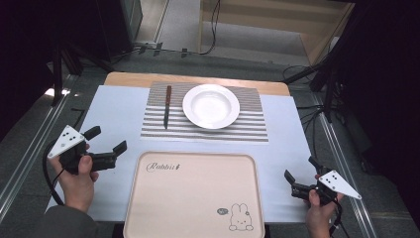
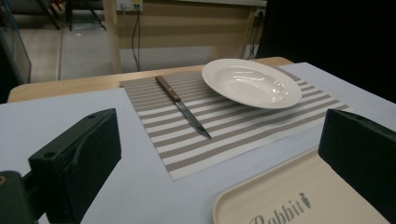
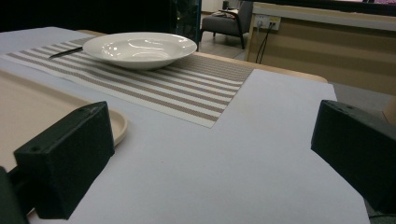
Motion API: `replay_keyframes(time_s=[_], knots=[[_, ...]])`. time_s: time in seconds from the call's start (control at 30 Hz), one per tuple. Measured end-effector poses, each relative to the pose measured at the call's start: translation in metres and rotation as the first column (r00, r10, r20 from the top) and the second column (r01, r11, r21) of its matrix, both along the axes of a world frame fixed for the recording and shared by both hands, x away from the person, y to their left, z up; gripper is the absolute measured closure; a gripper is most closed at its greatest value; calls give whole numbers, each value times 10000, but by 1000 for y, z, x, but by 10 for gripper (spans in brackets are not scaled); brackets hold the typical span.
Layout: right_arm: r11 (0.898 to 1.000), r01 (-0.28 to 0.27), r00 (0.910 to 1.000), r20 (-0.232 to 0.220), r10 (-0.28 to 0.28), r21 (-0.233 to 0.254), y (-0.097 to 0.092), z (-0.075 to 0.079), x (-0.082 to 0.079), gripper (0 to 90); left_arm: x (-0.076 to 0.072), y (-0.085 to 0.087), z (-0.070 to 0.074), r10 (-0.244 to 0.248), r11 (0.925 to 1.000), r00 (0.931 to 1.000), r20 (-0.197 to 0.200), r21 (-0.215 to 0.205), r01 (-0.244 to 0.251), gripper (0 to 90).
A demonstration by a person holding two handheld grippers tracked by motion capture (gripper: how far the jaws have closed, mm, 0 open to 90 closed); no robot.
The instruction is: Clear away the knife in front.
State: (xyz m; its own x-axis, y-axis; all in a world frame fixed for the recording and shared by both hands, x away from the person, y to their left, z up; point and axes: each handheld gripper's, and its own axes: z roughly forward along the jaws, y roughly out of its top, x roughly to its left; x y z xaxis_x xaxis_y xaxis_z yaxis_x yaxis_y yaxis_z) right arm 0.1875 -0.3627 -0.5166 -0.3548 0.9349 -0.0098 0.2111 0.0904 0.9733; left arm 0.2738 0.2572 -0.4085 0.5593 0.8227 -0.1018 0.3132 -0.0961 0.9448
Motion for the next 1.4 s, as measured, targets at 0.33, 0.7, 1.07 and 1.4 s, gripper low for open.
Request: replay_keyframes(time_s=[0.33,0.7,1.07,1.4], knots=[[10000,-22,10000,-11,22,-17,0,0,1,0,35,-29,10,-281,9995,9988,-401,132,287,0],[10000,-58,9999,-163,57,-62,1,-1,2,0,66,-49,19,-418,9989,9961,-783,197,434,0],[9999,-22,9999,-152,20,-164,2,-1,3,0,96,-67,21,-371,9984,9920,-1206,381,420,8],[9998,-36,9999,-151,34,-185,2,-1,4,0,137,-93,12,-107,9981,9799,-1992,570,225,33]])
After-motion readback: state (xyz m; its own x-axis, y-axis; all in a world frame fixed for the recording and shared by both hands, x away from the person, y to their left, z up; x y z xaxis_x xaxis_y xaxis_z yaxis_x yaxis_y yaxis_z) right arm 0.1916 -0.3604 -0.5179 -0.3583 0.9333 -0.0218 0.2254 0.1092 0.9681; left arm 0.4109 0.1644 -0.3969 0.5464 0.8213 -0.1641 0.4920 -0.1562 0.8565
